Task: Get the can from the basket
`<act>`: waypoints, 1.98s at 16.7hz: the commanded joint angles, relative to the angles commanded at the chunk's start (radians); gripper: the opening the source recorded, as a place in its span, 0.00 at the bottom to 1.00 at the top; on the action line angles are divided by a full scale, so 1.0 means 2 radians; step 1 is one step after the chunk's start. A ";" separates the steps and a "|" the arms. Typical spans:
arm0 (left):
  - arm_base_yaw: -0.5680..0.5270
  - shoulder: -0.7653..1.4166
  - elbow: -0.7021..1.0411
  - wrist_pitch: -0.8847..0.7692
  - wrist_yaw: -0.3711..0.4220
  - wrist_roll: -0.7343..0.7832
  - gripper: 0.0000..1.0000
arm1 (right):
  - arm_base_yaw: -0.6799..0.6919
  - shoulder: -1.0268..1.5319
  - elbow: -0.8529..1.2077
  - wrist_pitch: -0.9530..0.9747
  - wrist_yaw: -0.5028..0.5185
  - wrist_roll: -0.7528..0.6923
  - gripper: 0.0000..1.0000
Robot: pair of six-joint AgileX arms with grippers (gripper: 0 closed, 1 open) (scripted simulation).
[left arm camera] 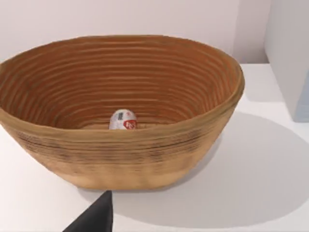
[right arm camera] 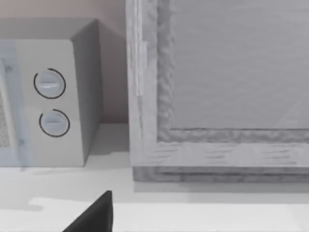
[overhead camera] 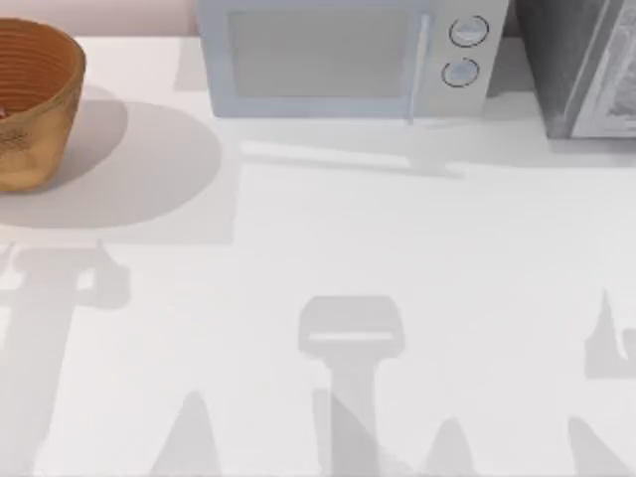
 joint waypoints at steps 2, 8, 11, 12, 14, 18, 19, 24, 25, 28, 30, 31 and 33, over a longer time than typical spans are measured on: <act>0.007 0.094 0.089 -0.047 0.004 0.008 1.00 | 0.000 0.000 0.000 0.000 0.000 0.000 1.00; 0.030 0.404 0.380 -0.203 0.017 0.034 1.00 | 0.000 0.000 0.000 0.000 0.000 0.000 1.00; 0.041 0.557 0.524 -0.279 0.024 0.047 1.00 | 0.000 0.000 0.000 0.000 0.000 0.000 1.00; 0.045 0.606 0.569 -0.303 0.026 0.051 1.00 | 0.000 0.000 0.000 0.000 0.000 0.000 1.00; 0.052 0.697 0.656 -0.349 0.029 0.058 1.00 | 0.000 0.000 0.000 0.000 0.000 0.000 1.00; 0.063 0.846 0.796 -0.423 0.035 0.071 1.00 | 0.000 0.000 0.000 0.000 0.000 0.000 1.00; 0.065 0.875 0.823 -0.438 0.036 0.073 1.00 | 0.000 0.000 0.000 0.000 0.000 0.000 1.00; 0.071 0.949 0.892 -0.474 0.039 0.080 1.00 | 0.000 0.000 0.000 0.000 0.000 0.000 1.00; 0.071 0.949 0.892 -0.474 0.039 0.080 1.00 | 0.000 0.000 0.000 0.000 0.000 0.000 1.00; 0.071 0.949 0.892 -0.474 0.039 0.080 1.00 | 0.000 0.000 0.000 0.000 0.000 0.000 1.00; 0.068 0.950 0.889 -0.472 0.038 0.079 1.00 | 0.000 0.000 0.000 0.000 0.000 0.000 1.00; 0.069 0.953 0.883 -0.465 0.038 0.077 1.00 | 0.000 0.000 0.000 0.000 0.000 0.000 1.00; 0.068 0.962 0.869 -0.438 0.038 0.076 1.00 | 0.000 0.000 0.000 0.000 0.000 0.000 1.00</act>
